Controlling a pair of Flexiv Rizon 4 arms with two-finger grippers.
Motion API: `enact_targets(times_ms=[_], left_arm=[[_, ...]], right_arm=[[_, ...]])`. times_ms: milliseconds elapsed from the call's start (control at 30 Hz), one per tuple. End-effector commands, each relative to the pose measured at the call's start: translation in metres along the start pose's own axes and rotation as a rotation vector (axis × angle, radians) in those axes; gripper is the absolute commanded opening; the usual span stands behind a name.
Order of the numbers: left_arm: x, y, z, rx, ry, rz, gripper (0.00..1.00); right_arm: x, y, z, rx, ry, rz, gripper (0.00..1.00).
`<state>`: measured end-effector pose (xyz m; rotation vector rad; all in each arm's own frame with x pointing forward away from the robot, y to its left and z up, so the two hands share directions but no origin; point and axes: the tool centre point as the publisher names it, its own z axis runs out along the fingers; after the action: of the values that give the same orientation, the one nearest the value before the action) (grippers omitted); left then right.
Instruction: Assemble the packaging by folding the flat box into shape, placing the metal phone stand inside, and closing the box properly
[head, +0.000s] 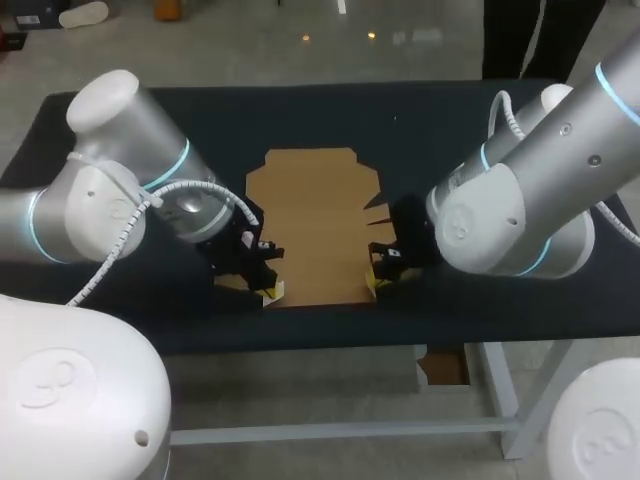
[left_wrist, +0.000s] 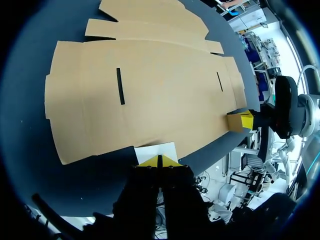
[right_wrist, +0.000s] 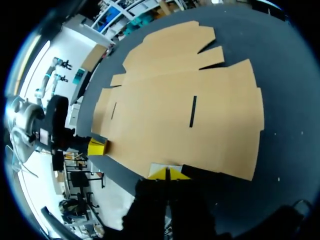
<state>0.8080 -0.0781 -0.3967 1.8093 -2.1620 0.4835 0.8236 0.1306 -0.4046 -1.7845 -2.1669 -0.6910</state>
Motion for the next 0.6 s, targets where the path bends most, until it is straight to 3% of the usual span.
enact_targets(times_ms=[33,300,600], left_arm=[[0.004,0.002,0.003,0.02,-0.018,-0.008,0.0],[0.005,0.002,0.006,0.036,-0.03,-0.019,0.0],[0.01,0.002,0.009,0.121,-0.109,-0.044,0.0]], right_arm=[[0.003,-0.004,0.004,-0.01,-0.019,-0.002,0.0],[0.003,-0.004,0.009,-0.004,-0.026,-0.01,0.0],[0.001,-0.004,0.015,-0.003,-0.05,-0.011,0.0]])
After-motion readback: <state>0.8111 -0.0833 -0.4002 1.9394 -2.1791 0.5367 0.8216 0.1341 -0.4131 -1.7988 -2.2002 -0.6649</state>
